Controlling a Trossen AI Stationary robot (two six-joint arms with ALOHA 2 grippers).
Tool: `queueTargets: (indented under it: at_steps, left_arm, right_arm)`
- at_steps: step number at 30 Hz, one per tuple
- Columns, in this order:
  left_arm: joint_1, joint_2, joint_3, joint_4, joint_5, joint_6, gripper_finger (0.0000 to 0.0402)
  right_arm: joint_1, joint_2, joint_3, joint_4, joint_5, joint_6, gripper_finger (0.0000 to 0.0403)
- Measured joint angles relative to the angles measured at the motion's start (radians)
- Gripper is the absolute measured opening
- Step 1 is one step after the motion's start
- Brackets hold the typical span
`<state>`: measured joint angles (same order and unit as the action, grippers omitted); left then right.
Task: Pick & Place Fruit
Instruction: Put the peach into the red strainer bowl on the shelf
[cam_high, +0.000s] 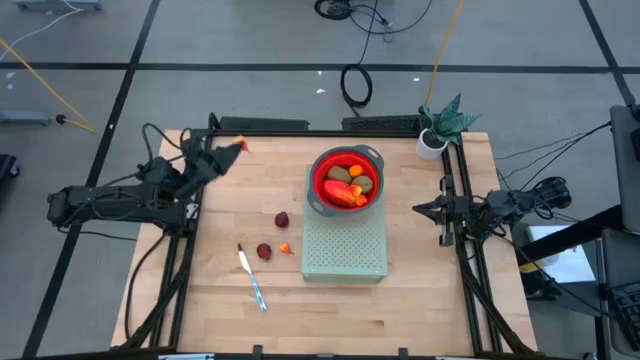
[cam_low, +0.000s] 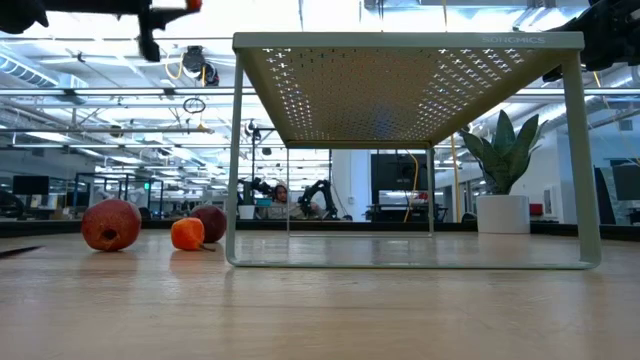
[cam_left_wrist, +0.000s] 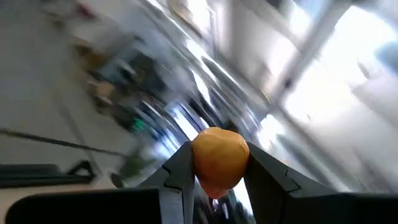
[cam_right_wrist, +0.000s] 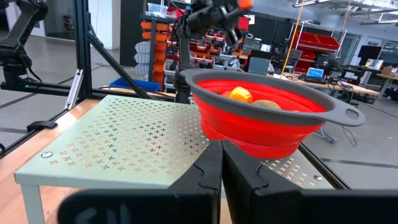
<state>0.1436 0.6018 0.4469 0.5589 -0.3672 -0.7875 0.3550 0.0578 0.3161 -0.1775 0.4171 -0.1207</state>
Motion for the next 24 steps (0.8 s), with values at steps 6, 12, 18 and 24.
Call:
queueTargets:
  at_steps: [6,12,18,24]
  left_arm:
    - [-0.015,0.000,0.000,0.033,0.405,0.234,0.0104]
    - [-0.073,0.000,0.000,0.066,0.604,0.468,0.0104]
    - [-0.123,0.000,0.001,0.099,0.726,0.624,0.0104]
    - [-0.149,0.000,0.001,0.097,0.697,0.673,0.0104]
  right_arm:
    - [0.000,0.000,0.000,0.000,0.000,0.000,0.0000]
    - [0.000,0.000,0.000,0.000,0.000,0.000,0.0000]
    - [0.000,0.000,0.000,0.000,0.000,0.000,0.0000]
    - [0.000,0.000,-0.001,0.000,0.000,0.000,0.0000]
